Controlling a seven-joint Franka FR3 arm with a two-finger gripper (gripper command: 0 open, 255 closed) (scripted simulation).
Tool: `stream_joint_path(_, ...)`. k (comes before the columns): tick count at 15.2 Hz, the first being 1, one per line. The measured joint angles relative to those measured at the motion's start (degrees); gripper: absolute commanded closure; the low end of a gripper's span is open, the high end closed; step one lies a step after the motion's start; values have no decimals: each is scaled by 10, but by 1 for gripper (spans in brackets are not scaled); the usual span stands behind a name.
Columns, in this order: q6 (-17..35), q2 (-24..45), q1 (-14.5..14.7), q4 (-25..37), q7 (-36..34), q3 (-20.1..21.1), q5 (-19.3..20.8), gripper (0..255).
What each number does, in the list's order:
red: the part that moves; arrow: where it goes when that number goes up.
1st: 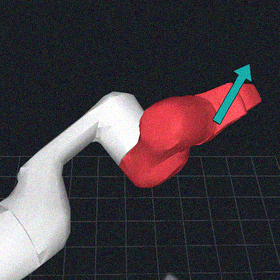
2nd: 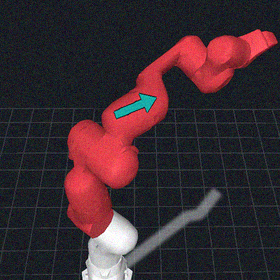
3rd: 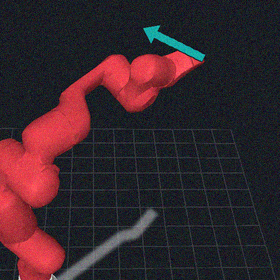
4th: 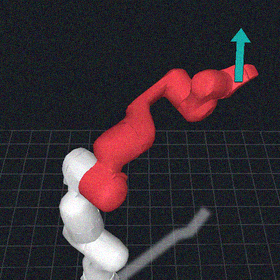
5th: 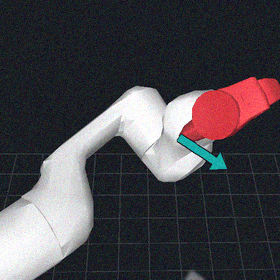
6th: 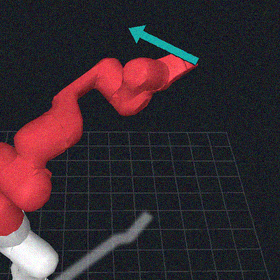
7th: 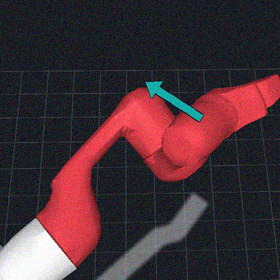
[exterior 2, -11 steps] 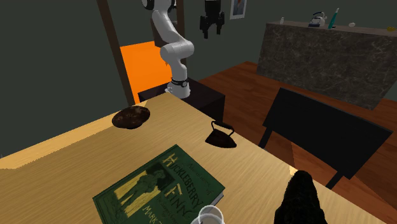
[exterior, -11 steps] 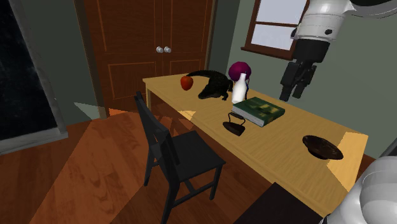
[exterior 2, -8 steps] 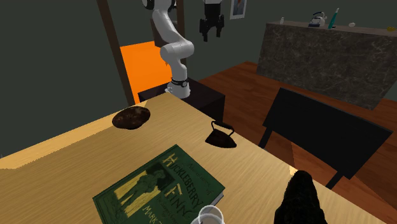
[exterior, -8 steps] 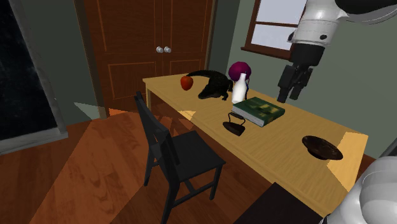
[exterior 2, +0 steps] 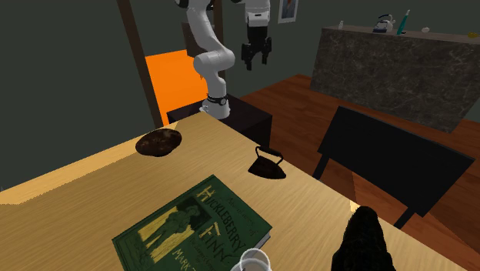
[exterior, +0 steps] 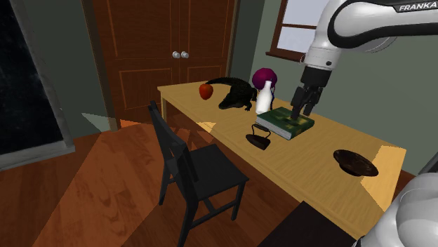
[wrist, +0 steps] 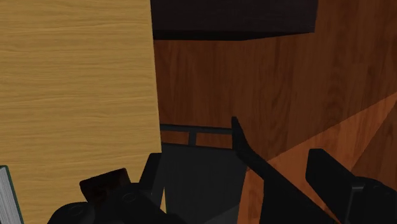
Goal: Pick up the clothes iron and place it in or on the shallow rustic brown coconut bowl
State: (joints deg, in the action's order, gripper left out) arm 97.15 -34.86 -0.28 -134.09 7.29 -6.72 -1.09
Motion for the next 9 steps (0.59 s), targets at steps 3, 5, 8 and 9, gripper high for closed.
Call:
stream_joint_path(3, 44, 45, -4, 3, 33, -23, 9, 0)
stream_joint_path(5, 77, 73, -6, -1, 53, -37, 12, 0)
stream_joint_path(8, 122, 134, -7, 18, 84, -57, 10, 0)
stream_joint_path(9, 136, 151, -8, 21, 96, -64, 10, 0)
